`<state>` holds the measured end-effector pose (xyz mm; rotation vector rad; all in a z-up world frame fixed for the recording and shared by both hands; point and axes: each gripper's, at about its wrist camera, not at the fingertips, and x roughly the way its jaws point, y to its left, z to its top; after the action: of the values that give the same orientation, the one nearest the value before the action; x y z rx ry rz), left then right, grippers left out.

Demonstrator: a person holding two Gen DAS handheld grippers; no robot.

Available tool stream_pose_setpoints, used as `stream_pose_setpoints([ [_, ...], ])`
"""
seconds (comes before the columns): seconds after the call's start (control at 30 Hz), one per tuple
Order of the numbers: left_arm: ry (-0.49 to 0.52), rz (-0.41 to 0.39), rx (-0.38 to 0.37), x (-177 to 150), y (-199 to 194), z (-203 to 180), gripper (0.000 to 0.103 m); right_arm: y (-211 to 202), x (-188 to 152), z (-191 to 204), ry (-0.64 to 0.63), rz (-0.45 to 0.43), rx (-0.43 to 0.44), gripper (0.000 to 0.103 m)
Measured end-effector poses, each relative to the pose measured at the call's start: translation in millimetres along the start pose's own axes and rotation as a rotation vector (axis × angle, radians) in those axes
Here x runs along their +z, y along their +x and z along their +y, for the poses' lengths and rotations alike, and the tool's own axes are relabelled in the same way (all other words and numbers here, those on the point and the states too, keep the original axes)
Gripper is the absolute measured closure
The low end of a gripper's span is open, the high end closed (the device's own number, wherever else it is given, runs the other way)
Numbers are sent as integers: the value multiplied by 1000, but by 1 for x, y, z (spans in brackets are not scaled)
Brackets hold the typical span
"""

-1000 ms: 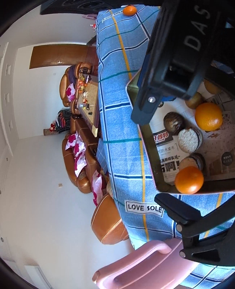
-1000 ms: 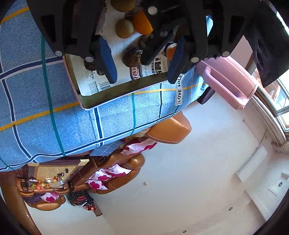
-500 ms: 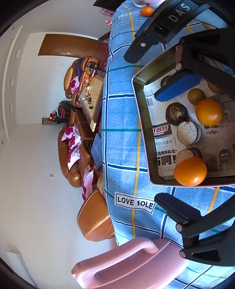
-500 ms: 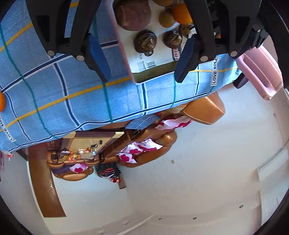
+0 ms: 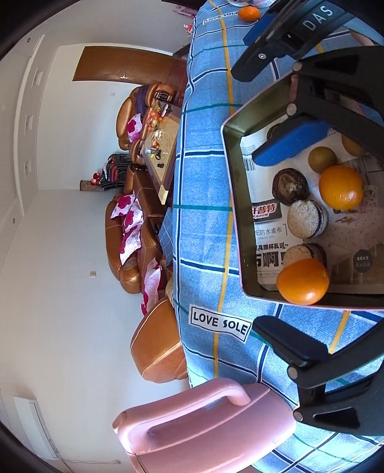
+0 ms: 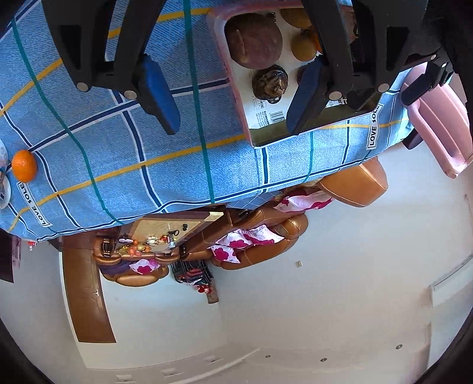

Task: Organize fruits
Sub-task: 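Move the open right tool from the tin toward the loose orange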

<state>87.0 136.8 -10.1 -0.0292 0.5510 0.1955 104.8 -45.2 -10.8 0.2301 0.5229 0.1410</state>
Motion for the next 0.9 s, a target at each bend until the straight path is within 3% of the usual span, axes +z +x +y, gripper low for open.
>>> stream_pose_setpoints([
  [0.23, 105, -39, -78, -8, -14, -30, 0, -18, -2, -25, 8, -7, -83, 27],
  [0.47, 186, -74, -168, -16, -32, -59, 0, -38, 3, -77, 70, -23, -217, 27],
  [0.63, 248, -48, -258, -21, -38, -89, 0, -44, 8, -127, 163, -8, -322, 27],
  [0.77, 304, -50, -300, -22, -46, -121, 0, -47, 9, -161, 245, 10, -360, 27],
  [0.9, 311, -1, -381, -19, -44, -156, 0, -48, 10, -182, 280, 25, -382, 27],
])
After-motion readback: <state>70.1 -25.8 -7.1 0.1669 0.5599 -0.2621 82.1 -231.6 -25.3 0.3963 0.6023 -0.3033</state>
